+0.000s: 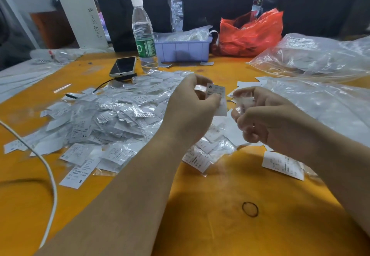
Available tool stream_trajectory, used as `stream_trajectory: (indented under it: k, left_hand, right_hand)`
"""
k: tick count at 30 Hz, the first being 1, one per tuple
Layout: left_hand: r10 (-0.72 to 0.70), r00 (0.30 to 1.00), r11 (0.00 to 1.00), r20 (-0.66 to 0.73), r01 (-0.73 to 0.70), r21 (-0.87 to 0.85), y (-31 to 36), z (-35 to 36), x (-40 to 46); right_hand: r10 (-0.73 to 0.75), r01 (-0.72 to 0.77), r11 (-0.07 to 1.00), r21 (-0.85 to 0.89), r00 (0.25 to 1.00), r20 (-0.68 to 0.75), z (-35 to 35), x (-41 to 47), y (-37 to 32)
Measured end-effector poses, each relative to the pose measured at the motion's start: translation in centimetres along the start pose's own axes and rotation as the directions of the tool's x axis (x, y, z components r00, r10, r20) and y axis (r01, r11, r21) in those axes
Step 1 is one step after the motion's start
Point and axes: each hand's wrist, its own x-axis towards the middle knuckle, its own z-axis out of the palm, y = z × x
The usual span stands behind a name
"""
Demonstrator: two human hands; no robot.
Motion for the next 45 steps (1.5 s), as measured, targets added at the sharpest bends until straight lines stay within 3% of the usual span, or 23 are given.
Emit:
stream_trajectory:
  k: [3,7,12,20,24,31,39,45]
  left_hand:
    - [0.115,0.993,0.992,0.002,-0.115,0.053,-0.2,0.1,-0.1]
    - [0.165,0.984,0.975,0.067,-0.173,0.139,0.0,0.4,-0.3]
    - [0.120,0.984,0.979,0.128,-0.139,0.149,0.3,0.4,-0.3]
    - [0.073,0.965,0.982,0.251,-0.114,0.153,0.3,0.3,-0.6]
    - [0.038,0.974,0.989,0.223,-0.069,0.132,0.2,0.1,-0.4]
    - [-0.042,0.978,0.997,0.205,0.030,0.064,0.0,0.1,0.1]
    - [-0.072,0.976,0.997,0.207,0.067,0.034,0.0,0.0,0.1]
    - [-0.069,0.977,0.997,0.202,0.061,0.044,-0.1,0.0,0.1]
  right_hand:
    - [0.030,-0.034,0.993,0.114,0.999,0.033,0.0,0.0,-0.1]
    - [0.009,-0.018,0.995,0.103,0.996,0.086,0.4,-0.4,0.0]
    - [0.007,-0.008,1.000,0.030,0.999,0.040,0.4,-0.4,0.0]
    - [0.000,0.001,1.000,-0.011,0.995,0.097,0.2,-0.5,0.2]
    - [0.000,0.001,1.000,-0.015,0.996,0.087,-0.2,-0.4,0.0]
    - [-0.037,0.034,0.999,-0.031,0.992,-0.118,-0.7,0.2,-0.1]
    - [-0.076,0.073,0.997,-0.025,0.987,-0.140,-0.9,0.4,0.1]
    - [-0.091,0.082,0.989,-0.122,0.994,-0.065,-0.9,0.2,0.1]
